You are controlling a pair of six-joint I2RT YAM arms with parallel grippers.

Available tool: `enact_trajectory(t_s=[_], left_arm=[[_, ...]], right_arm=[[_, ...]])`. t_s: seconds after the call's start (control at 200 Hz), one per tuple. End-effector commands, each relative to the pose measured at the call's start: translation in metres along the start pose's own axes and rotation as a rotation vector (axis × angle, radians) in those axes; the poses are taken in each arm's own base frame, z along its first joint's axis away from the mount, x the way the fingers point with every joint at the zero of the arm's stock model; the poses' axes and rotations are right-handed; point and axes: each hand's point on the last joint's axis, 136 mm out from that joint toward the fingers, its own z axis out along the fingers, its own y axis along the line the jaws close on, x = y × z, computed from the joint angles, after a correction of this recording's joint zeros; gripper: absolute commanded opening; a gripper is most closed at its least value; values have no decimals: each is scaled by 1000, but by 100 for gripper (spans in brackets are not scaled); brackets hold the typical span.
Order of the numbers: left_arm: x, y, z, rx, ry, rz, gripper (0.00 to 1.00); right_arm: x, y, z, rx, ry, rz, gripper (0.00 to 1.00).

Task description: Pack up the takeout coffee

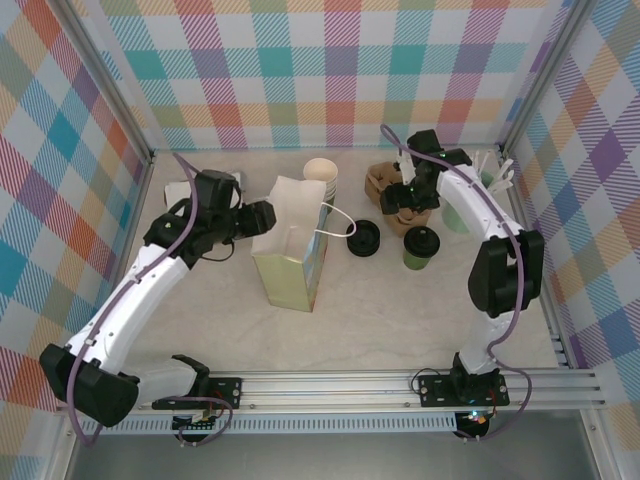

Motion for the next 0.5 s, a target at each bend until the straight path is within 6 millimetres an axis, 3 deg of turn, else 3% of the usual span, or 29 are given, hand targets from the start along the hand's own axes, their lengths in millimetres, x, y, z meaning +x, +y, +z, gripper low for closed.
enact_trajectory(t_s=[0.0, 0.22, 0.495], left_arm=[[-26, -11, -38, 20, -119, 21, 62], [-41, -13, -64, 30, -207, 24, 63], [-40, -10, -65, 23, -214, 17, 63]], right_arm=[[-10, -3, 4, 28, -5, -35, 78], [-9, -3, 24, 25, 26, -53, 68], [-8, -7, 43, 44, 40, -62, 55]])
